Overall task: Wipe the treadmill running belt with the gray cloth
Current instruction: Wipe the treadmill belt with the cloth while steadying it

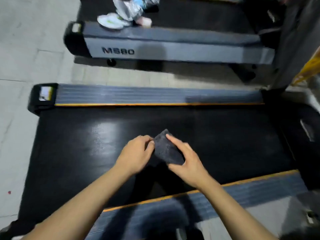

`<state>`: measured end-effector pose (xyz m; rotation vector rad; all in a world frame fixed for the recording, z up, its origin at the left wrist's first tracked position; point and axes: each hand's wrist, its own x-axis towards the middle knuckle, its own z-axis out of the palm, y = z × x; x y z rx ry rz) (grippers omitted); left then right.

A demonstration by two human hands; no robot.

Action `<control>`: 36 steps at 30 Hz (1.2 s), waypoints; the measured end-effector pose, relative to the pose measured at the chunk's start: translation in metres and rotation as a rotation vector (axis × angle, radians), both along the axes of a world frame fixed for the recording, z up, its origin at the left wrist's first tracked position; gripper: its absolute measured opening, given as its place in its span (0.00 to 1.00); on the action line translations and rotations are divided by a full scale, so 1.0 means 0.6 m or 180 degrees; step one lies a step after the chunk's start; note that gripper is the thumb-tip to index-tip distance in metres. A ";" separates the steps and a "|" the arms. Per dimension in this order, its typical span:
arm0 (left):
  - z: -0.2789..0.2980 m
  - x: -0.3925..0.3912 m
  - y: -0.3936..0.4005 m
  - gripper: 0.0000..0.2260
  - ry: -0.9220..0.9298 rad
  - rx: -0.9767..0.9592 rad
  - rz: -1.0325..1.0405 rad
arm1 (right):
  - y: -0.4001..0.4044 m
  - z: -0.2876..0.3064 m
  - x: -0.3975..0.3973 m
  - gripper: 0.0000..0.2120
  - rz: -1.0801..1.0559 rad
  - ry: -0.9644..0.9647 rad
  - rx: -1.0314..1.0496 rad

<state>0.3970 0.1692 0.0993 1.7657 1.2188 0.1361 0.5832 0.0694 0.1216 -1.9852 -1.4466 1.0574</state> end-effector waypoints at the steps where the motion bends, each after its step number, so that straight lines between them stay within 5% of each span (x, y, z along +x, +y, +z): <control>1: -0.038 0.033 -0.007 0.23 0.0127 0.0132 -0.0230 | -0.011 -0.038 0.033 0.41 -0.0099 -0.0010 -0.0033; 7: -0.206 0.204 -0.054 0.24 0.0988 0.0934 -0.1256 | -0.090 -0.247 0.210 0.36 -0.0941 0.0108 -0.0209; 16: -0.446 0.471 -0.117 0.29 0.1191 0.1559 -0.2107 | -0.211 -0.466 0.475 0.34 -0.1962 0.0154 0.0007; 24: -0.579 0.761 -0.159 0.29 0.1035 0.2227 -0.2273 | -0.260 -0.540 0.733 0.34 -0.2283 -0.0096 0.0428; 36: -0.623 1.203 -0.013 0.31 0.0932 0.2686 -0.2117 | -0.146 -0.565 1.085 0.34 -0.2333 -0.1234 0.0478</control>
